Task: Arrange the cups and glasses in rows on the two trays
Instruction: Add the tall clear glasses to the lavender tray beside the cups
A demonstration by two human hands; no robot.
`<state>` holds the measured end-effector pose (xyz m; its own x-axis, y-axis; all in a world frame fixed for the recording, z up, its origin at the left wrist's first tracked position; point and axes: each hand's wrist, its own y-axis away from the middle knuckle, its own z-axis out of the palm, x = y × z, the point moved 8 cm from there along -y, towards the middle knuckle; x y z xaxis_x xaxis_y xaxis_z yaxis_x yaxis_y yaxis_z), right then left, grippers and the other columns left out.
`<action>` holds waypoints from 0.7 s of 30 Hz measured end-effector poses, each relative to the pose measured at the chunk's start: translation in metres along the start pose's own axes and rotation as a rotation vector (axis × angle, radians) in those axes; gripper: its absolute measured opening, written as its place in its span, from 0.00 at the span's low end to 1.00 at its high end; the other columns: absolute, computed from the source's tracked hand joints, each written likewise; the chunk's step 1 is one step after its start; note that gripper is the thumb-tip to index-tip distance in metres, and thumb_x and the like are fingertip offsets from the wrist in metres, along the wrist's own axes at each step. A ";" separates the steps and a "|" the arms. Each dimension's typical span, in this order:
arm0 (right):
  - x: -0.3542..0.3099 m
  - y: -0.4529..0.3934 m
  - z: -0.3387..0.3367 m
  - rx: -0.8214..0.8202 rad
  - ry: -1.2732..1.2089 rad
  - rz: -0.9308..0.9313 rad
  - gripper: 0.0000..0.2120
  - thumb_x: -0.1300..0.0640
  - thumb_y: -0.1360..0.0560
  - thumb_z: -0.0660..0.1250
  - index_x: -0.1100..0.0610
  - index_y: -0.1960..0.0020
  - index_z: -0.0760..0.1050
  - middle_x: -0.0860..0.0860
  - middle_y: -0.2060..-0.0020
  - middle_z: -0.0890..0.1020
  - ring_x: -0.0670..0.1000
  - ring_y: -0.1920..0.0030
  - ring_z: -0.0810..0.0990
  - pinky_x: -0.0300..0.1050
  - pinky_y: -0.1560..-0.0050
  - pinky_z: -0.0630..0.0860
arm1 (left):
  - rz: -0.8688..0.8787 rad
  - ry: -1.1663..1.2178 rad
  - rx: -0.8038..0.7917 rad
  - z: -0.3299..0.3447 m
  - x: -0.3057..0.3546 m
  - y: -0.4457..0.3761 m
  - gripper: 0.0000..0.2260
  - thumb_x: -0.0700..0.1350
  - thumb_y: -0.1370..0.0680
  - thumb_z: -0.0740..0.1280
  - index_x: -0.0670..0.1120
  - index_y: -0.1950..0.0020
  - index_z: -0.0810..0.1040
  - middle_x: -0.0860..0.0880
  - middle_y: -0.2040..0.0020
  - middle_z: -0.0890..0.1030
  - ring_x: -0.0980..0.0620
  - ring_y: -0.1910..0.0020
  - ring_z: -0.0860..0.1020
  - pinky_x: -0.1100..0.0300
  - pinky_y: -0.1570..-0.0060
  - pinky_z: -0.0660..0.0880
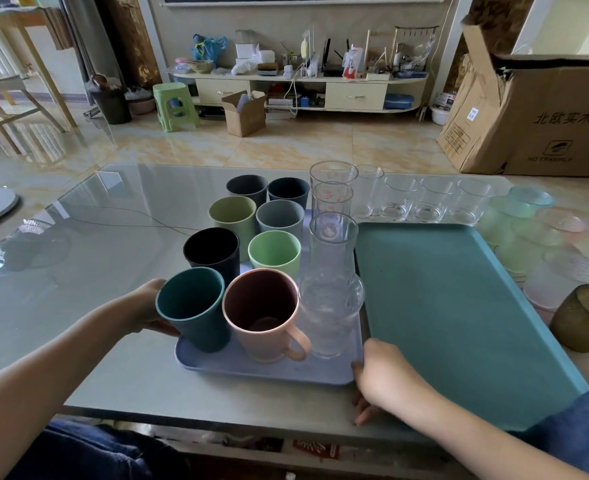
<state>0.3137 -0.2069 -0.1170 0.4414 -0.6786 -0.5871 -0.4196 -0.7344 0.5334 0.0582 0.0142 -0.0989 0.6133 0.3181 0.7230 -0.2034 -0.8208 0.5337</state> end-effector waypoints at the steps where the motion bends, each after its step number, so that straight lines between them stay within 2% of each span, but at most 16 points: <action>1: 0.000 -0.003 0.001 0.018 -0.023 0.019 0.07 0.67 0.22 0.50 0.64 0.51 0.67 0.64 0.62 0.79 0.64 0.66 0.84 0.55 0.64 0.82 | -0.007 0.025 0.000 0.000 0.000 -0.001 0.06 0.29 0.23 0.61 0.37 0.57 0.75 0.40 0.65 0.78 0.49 0.80 0.79 0.56 0.79 0.78; 3: -0.001 -0.011 0.002 0.056 -0.053 0.041 0.12 0.68 0.24 0.49 0.65 0.46 0.68 0.64 0.58 0.79 0.64 0.67 0.84 0.57 0.64 0.82 | -0.009 0.039 0.026 -0.005 -0.001 -0.005 0.07 0.30 0.23 0.61 0.38 0.58 0.75 0.39 0.64 0.78 0.47 0.80 0.79 0.56 0.81 0.77; 7: -0.013 -0.029 0.005 0.097 -0.035 0.014 0.13 0.70 0.30 0.52 0.64 0.51 0.72 0.63 0.56 0.81 0.63 0.63 0.84 0.59 0.60 0.82 | -0.007 0.024 0.045 -0.015 0.000 -0.018 0.08 0.31 0.23 0.61 0.39 0.59 0.74 0.39 0.63 0.78 0.48 0.81 0.78 0.56 0.80 0.77; 11: -0.035 -0.049 0.006 0.129 -0.005 -0.023 0.15 0.71 0.31 0.52 0.65 0.51 0.75 0.64 0.57 0.82 0.62 0.59 0.84 0.57 0.57 0.82 | -0.021 0.015 0.083 -0.034 -0.001 -0.033 0.06 0.31 0.24 0.62 0.37 0.59 0.74 0.41 0.75 0.80 0.48 0.80 0.79 0.55 0.78 0.78; 14: -0.052 -0.064 0.011 0.098 -0.030 -0.031 0.15 0.71 0.28 0.52 0.66 0.51 0.76 0.63 0.60 0.83 0.62 0.60 0.85 0.56 0.58 0.82 | -0.020 0.021 0.126 -0.048 0.000 -0.045 0.07 0.29 0.25 0.61 0.37 0.60 0.74 0.43 0.77 0.79 0.49 0.81 0.78 0.56 0.79 0.78; 16: -0.062 -0.070 0.015 0.078 -0.051 -0.022 0.15 0.71 0.27 0.51 0.65 0.53 0.76 0.61 0.67 0.84 0.61 0.62 0.85 0.53 0.60 0.83 | -0.009 0.050 0.144 -0.057 -0.001 -0.053 0.08 0.28 0.25 0.60 0.38 0.60 0.73 0.41 0.74 0.80 0.48 0.80 0.78 0.58 0.80 0.77; 18: -0.072 -0.073 0.018 0.063 -0.063 -0.018 0.15 0.70 0.25 0.51 0.64 0.54 0.76 0.60 0.72 0.83 0.60 0.63 0.85 0.47 0.64 0.82 | 0.010 0.090 0.135 -0.063 0.000 -0.059 0.07 0.28 0.24 0.59 0.38 0.56 0.73 0.39 0.64 0.78 0.46 0.76 0.79 0.58 0.79 0.78; 19: -0.077 -0.074 0.018 0.058 -0.061 -0.015 0.14 0.70 0.25 0.52 0.64 0.55 0.76 0.59 0.71 0.84 0.59 0.65 0.85 0.42 0.69 0.80 | 0.018 0.112 0.129 -0.066 0.000 -0.064 0.07 0.28 0.24 0.59 0.39 0.54 0.73 0.39 0.61 0.77 0.46 0.74 0.79 0.58 0.78 0.78; 21: -0.086 -0.077 0.015 0.059 -0.020 -0.018 0.10 0.70 0.24 0.54 0.62 0.57 0.73 0.59 0.61 0.86 0.57 0.69 0.81 0.33 0.80 0.71 | 0.019 0.140 0.146 -0.072 -0.002 -0.069 0.08 0.28 0.24 0.60 0.40 0.55 0.73 0.39 0.61 0.76 0.49 0.77 0.79 0.58 0.78 0.78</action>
<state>0.2963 -0.0919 -0.1171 0.4331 -0.6648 -0.6087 -0.4584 -0.7439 0.4863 0.0162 0.1046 -0.1052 0.4960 0.3561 0.7919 -0.0950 -0.8843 0.4572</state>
